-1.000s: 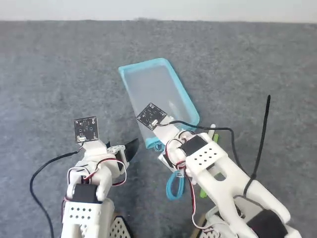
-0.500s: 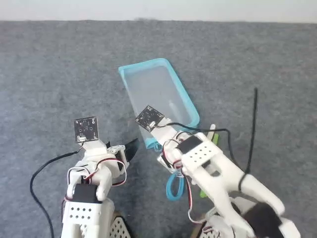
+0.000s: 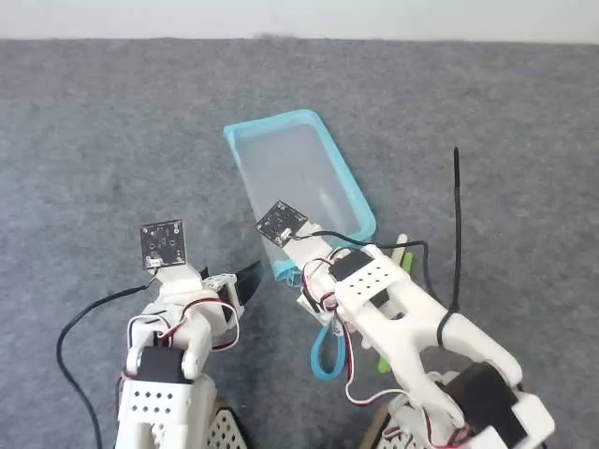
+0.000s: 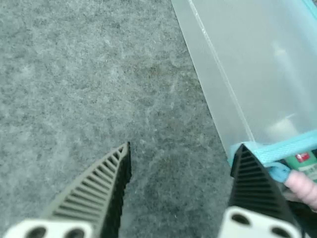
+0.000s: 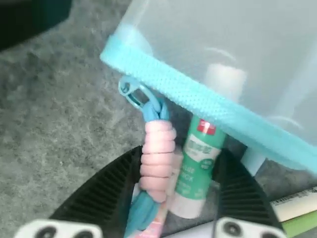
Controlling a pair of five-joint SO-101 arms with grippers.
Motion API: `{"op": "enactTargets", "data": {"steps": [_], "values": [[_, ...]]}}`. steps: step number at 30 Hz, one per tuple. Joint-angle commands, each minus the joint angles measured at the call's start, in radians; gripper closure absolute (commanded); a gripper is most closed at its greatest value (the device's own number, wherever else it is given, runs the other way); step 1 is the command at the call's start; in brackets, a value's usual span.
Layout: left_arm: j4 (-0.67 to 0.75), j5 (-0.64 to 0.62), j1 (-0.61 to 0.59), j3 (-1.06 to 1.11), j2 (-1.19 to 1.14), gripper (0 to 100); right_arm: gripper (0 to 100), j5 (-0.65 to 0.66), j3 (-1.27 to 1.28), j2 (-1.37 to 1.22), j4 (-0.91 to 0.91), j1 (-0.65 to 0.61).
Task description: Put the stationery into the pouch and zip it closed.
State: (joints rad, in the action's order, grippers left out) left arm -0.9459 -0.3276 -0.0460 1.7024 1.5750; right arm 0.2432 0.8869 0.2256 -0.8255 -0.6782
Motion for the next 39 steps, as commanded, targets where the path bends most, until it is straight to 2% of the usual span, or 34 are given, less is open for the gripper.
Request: {"op": "enactTargets", "data": {"steps": [1, 4, 10, 18, 25, 33, 39], "values": [[-0.006, -0.009, 0.006, -0.013, 0.011, 69, 92.8, 0.008, -0.04, 0.005, 0.001, -0.007], [-0.006, -0.009, 0.006, -0.013, 0.011, 69, 99.5, 0.006, -0.046, 0.005, -0.002, -0.007], [-0.006, -0.009, 0.006, -0.013, 0.011, 69, 99.1, 0.003, -0.141, 0.05, -0.139, 0.01], [-0.006, -0.009, 0.006, -0.013, 0.011, 69, 99.2, 0.006, -0.172, 0.325, -0.251, 0.117], [-0.006, -0.009, 0.006, -0.013, 0.011, 69, 99.2, 0.012, -0.209, 0.498, -0.352, 0.125], [-0.006, -0.009, 0.018, -0.013, 0.011, 69, 99.2, 0.012, -0.497, 0.484, -0.513, 0.117], [-0.006, -0.009, 0.114, -0.013, 0.011, 69, 99.2, 0.011, -0.594, 0.403, -0.549, 0.114]]}}
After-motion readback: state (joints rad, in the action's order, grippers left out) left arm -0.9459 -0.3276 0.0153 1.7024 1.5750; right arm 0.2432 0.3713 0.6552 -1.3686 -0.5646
